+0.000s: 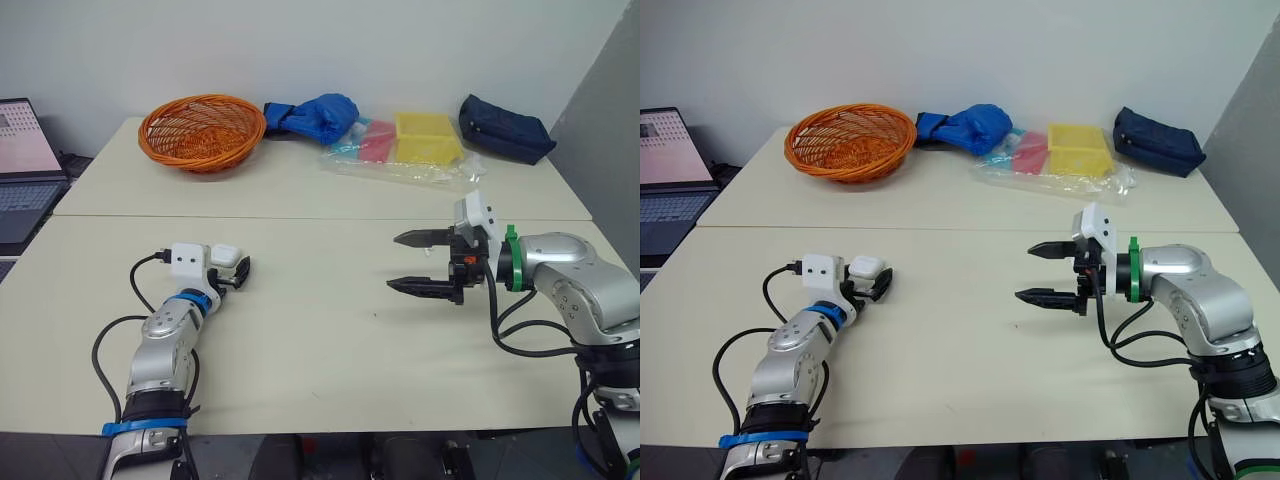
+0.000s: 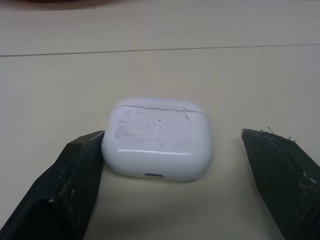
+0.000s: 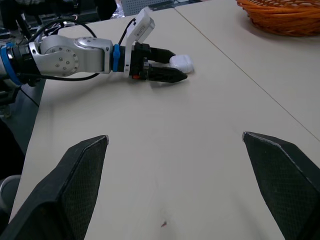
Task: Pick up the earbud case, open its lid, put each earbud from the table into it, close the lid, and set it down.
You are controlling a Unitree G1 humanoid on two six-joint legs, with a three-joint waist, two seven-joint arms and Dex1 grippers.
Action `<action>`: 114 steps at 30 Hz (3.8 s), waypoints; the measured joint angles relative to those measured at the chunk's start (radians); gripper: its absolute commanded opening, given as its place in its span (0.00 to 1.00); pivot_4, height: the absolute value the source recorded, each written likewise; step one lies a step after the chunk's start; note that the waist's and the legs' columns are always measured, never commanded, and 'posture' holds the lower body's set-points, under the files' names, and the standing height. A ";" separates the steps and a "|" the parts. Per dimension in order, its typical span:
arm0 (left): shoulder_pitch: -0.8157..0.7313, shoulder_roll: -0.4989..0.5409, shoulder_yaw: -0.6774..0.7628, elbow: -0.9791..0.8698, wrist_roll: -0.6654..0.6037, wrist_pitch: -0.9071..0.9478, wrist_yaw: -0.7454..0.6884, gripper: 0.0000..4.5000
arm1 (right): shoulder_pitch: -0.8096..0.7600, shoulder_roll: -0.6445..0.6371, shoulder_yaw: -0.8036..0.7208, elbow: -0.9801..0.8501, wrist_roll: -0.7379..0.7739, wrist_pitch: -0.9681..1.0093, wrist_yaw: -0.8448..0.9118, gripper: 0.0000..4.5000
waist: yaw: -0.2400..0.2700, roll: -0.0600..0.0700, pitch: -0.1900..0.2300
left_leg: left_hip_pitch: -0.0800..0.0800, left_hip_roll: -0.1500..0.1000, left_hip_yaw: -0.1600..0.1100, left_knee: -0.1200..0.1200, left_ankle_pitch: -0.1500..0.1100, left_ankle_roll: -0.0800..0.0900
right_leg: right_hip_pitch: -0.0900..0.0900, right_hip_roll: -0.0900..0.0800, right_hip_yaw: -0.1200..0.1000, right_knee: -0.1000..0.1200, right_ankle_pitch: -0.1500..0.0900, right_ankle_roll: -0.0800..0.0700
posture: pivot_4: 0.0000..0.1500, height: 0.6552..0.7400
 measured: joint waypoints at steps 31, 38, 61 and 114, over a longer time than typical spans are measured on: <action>-0.234 0.231 -0.197 -0.071 0.178 -0.508 -0.328 0.64 | -0.221 0.125 -0.004 0.113 0.124 0.262 -0.039 1.00 | 0.000 0.000 0.002 | -0.005 0.000 -0.001 0.001 0.000 0.000 | -0.004 0.000 -0.001 0.000 0.001 -0.001 | 1.00 1.00; -0.401 0.203 -0.304 0.111 0.291 -0.953 -0.338 0.64 | -0.344 0.232 -0.008 0.279 0.140 0.367 -0.114 1.00 | -0.005 0.000 0.002 | -0.008 0.001 0.000 0.000 0.000 0.000 | -0.007 0.001 0.000 0.000 0.003 -0.005 | 1.00 1.00; -0.460 0.178 -0.376 0.301 0.306 -1.225 -0.338 0.64 | -0.403 0.445 -0.083 0.322 0.143 0.459 -0.391 0.56 | -0.004 0.000 0.003 | -0.015 0.001 -0.001 0.001 0.000 0.000 | -0.013 0.001 -0.003 0.002 0.004 -0.004 | 1.00 1.00; -0.925 0.293 -0.564 0.354 0.172 -0.137 -1.183 0.60 | -0.382 0.350 0.268 0.307 -0.309 -0.006 -0.257 0.19 | -0.006 0.002 0.003 | -0.027 0.002 -0.003 0.008 0.000 0.000 | -0.024 0.004 -0.005 0.004 0.004 -0.004 | 1.00 1.00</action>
